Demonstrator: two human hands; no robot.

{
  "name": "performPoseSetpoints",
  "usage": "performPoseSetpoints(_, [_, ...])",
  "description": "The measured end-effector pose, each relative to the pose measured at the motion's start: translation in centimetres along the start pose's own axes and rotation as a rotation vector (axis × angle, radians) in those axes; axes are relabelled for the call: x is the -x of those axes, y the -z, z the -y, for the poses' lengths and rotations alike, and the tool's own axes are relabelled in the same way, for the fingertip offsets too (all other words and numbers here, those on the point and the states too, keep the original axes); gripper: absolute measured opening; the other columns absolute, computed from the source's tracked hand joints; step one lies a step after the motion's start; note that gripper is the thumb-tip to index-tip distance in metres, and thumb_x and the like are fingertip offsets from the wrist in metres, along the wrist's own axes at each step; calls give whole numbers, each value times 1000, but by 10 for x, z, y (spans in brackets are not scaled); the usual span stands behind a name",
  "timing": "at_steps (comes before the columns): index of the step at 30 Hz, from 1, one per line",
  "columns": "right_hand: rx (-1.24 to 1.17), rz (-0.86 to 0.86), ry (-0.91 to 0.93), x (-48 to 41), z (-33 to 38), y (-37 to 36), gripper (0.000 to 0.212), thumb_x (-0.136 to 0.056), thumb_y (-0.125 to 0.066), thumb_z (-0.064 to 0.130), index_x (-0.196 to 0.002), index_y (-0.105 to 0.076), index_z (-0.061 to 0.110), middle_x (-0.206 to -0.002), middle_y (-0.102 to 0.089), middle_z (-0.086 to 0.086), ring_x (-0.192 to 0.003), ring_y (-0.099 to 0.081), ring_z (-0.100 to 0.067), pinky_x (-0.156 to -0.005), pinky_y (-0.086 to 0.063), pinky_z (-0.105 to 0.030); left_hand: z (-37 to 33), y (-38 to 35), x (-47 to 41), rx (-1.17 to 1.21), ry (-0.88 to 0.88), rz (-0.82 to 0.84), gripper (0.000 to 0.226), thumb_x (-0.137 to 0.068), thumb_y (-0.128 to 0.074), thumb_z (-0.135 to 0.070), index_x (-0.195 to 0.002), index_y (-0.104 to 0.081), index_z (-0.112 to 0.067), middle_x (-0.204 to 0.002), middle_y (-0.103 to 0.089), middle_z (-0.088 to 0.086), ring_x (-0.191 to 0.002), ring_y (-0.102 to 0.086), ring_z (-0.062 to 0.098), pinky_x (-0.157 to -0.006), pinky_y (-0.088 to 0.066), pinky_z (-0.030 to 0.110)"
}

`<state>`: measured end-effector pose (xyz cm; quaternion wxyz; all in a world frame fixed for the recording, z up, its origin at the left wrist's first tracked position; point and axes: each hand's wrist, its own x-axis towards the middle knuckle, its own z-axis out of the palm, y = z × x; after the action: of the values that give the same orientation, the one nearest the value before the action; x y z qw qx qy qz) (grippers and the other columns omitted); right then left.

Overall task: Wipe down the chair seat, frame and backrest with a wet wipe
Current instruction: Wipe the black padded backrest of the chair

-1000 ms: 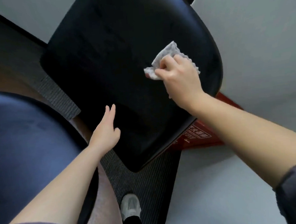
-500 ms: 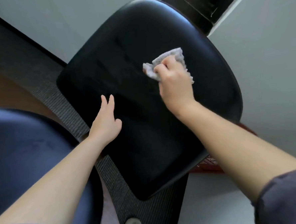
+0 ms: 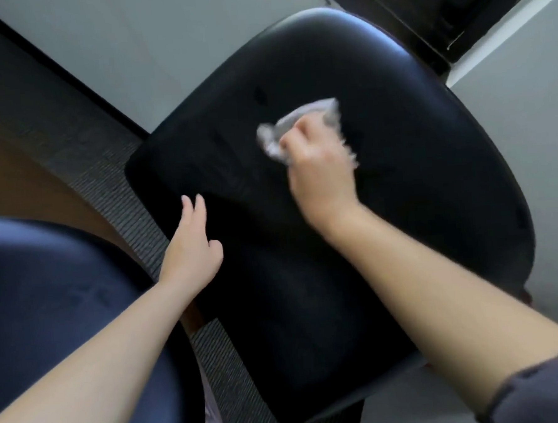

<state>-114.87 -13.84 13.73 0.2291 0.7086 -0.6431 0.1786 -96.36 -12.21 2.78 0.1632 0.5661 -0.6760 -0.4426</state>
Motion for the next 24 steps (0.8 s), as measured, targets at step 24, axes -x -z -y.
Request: performPoseSetpoints(24, [-89,86,262,-66,51,-85,20,-66,-72,-10,-80,-68,5,-93,-64,-10,-77,-61,-27,-49,-39,-25,79,-15,-11,120,76,89,80,-89,-45,-1,-155,-12,-32,-162,-2,-7,-114,-55,10,-91,-38,17])
